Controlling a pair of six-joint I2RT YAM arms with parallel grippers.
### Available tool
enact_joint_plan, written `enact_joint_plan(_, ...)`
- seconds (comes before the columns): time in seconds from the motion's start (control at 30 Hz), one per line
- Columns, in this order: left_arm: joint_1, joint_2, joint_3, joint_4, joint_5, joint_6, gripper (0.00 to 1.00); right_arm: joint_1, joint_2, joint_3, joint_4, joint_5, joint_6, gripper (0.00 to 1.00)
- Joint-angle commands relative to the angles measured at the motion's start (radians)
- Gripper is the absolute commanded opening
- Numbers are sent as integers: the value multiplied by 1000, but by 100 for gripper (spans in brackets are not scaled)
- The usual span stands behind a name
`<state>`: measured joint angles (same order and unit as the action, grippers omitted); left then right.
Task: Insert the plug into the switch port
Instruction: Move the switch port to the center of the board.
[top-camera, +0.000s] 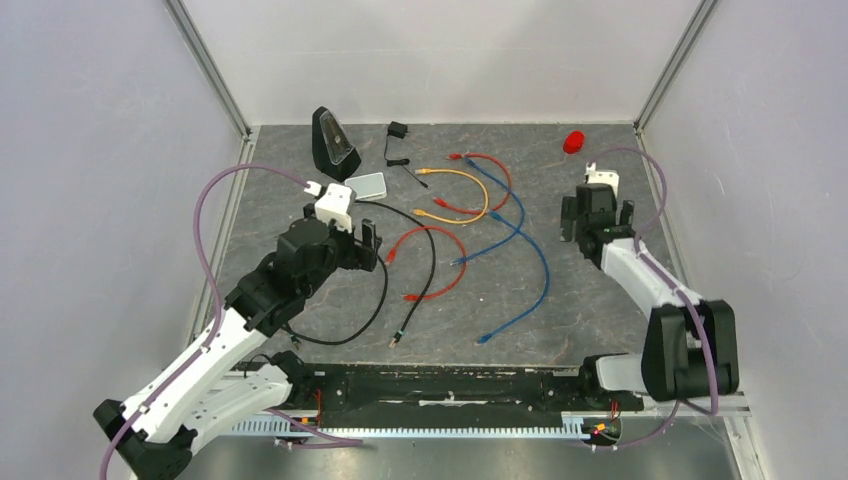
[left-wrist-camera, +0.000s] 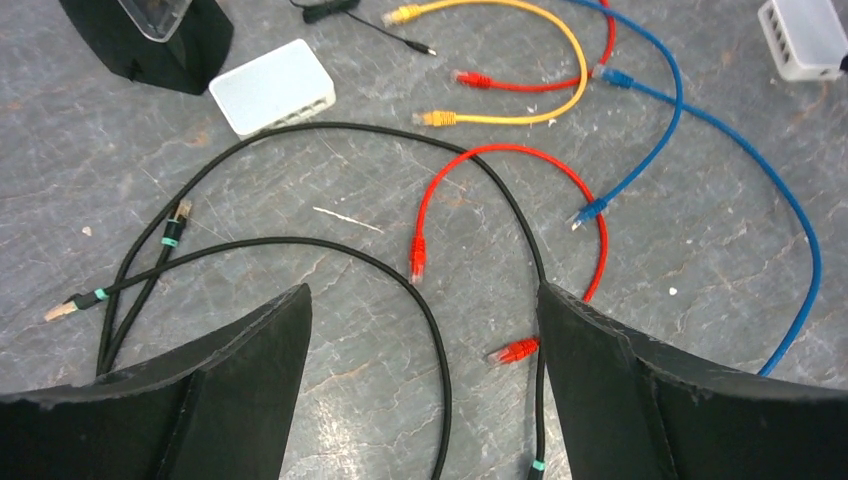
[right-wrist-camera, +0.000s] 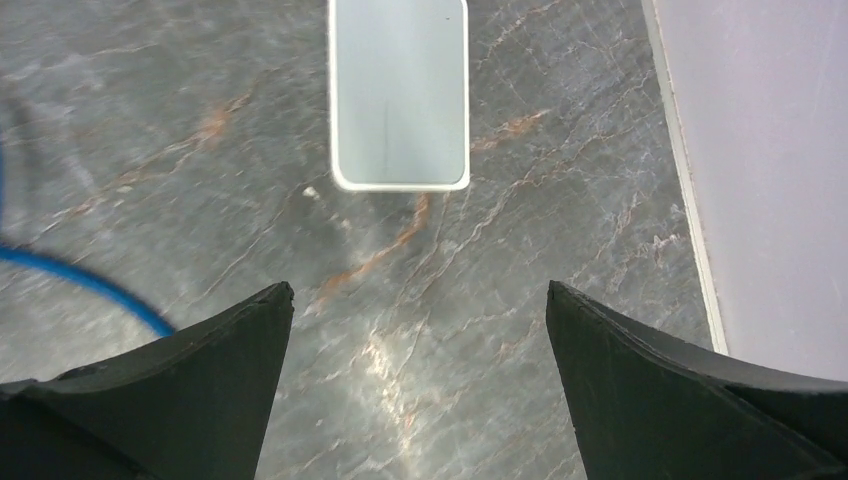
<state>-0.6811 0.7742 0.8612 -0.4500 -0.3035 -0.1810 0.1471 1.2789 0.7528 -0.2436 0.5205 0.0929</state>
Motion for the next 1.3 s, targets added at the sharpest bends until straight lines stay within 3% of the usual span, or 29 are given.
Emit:
enact_joint_plan(0.0,-1,43,48,-15,86,-41,88,-140,130,109,42,-210,-57,99)
enact_joint_plan(0.1,-1,66,47,-18,121,-44,88,-259,241,187,51,-368,-64,99)
enact_joint_plan(0.23,-1,96,52,-21,139,-44,87,-329,376,282,52,-515,-80,99)
enact_joint_plan(0.53,-1,121,52,-24,176,-44,87,-345,566,423,59,-724,-168,99)
enact_joint_plan(0.73,-1,121,53,-24,192,-42,86,-329,577,422,57,-836,-255,96)
enact_joint_plan(1.0,-3,115,48,-20,202,-38,87,-233,543,450,-28,-726,-345,93)
enact_joint_plan(1.17,-3,134,57,-22,236,-44,87,-204,386,451,-101,-575,-246,96)
enact_joint_plan(1.27,-2,140,70,-37,248,-44,86,-130,255,380,-102,-595,-284,95)
